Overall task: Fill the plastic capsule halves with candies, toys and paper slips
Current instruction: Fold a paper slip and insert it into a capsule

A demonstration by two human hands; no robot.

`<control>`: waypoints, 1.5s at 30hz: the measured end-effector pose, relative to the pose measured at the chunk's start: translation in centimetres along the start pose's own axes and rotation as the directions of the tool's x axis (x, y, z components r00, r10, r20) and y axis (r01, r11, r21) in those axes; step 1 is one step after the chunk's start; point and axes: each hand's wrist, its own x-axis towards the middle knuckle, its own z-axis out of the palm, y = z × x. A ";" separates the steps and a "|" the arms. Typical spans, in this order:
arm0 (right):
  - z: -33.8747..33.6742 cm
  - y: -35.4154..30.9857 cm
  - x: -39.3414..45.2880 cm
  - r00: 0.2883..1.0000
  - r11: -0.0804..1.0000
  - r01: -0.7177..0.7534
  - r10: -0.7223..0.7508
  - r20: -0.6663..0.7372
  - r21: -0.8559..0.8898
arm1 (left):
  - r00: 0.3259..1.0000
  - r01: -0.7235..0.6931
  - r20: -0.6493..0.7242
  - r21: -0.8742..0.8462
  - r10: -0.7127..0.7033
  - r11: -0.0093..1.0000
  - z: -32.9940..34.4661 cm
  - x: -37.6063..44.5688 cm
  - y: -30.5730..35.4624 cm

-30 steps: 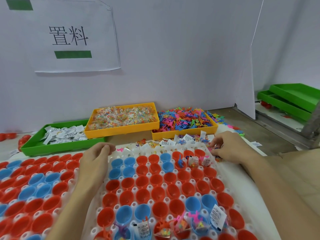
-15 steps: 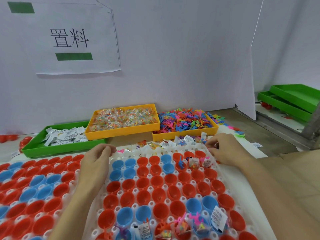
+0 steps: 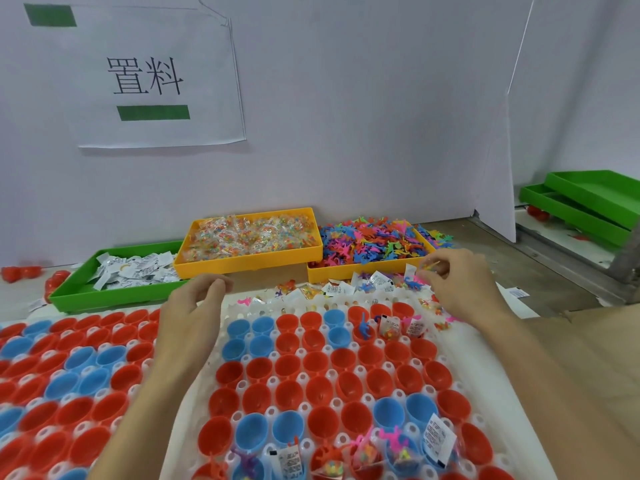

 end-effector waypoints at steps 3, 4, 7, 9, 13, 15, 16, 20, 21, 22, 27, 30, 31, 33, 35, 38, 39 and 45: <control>0.0 -0.2 -0.1 1.000 1.000 0.001 -0.001 0.002 0.008 | 0.991 -0.123 0.061 0.047 0.120 0.991 0.2 0.2 2.4; 0.0 -0.2 -0.2 1.000 1.000 0.003 -0.003 -0.006 0.005 | 0.982 -0.165 0.108 0.061 0.158 0.984 0.5 0.3 3.4; 0.0 -0.3 -0.3 0.999 1.000 0.017 -0.017 -0.046 -0.007 | 0.924 -0.298 0.283 0.112 0.257 0.948 1.4 0.5 5.9; -0.2 -0.7 -0.4 0.996 0.999 0.037 -0.036 -0.084 0.009 | 0.891 -0.347 0.346 0.103 0.294 0.932 1.9 0.5 7.2; -0.3 -3.2 -1.3 0.996 0.925 0.058 -0.026 -0.088 0.375 | 0.842 -0.392 0.421 0.049 0.337 0.919 2.8 0.1 8.5; -0.2 -5.1 -2.0 0.998 0.853 0.053 -0.069 0.012 0.519 | 0.817 -0.385 0.481 0.044 0.318 0.922 3.4 -0.4 8.7; -0.1 -5.9 -2.3 0.991 0.821 0.058 -0.114 0.063 0.568 | 0.811 -0.372 0.500 0.040 0.304 0.927 3.6 -0.6 8.7; -0.4 -7.5 -3.2 0.934 0.717 0.095 -0.304 0.188 0.691 | 0.814 -0.299 0.523 0.002 0.254 0.954 4.3 -1.3 8.3; -0.6 -7.6 -3.3 0.918 0.700 0.092 -0.334 0.212 0.708 | 0.812 -0.270 0.533 -0.016 0.237 0.963 4.4 -1.3 8.1; -0.7 -7.7 -3.4 0.905 0.688 0.085 -0.356 0.234 0.721 | 0.811 -0.241 0.541 -0.036 0.222 0.970 4.6 -1.3 8.0; -0.5 -7.6 -3.5 0.887 0.716 0.031 -0.341 0.311 0.697 | 0.827 -0.153 0.514 -0.179 0.225 0.972 5.0 -1.4 7.8; -0.3 -7.7 -3.6 0.894 0.733 0.024 -0.320 0.313 0.680 | 0.833 -0.182 0.493 -0.184 0.251 0.966 5.3 -1.5 7.7; -0.3 -7.7 -3.6 0.896 0.733 0.020 -0.315 0.313 0.680 | 0.838 -0.196 0.481 -0.179 0.259 0.964 5.3 -1.6 7.6; -0.2 -7.7 -3.7 0.897 0.715 0.001 -0.309 0.315 0.699 | 0.852 -0.221 0.443 -0.176 0.278 0.959 5.4 -1.7 7.6; -0.3 -7.9 -3.8 0.893 0.677 -0.027 -0.314 0.322 0.735 | 0.864 -0.245 0.407 -0.172 0.295 0.954 5.4 -1.8 7.7; -0.4 -8.2 -3.8 0.889 0.637 -0.062 -0.314 0.333 0.768 | 0.866 -0.284 0.381 -0.155 0.322 0.946 5.4 -1.8 7.8; -0.4 -8.2 -3.8 0.893 0.647 -0.051 -0.312 0.325 0.761 | 0.863 -0.303 0.379 -0.142 0.335 0.942 5.5 -1.8 7.8; -0.4 -7.8 -3.7 0.899 0.736 0.006 -0.301 0.320 0.677 | 0.825 -0.305 0.457 -0.131 0.331 0.943 5.7 -1.8 7.4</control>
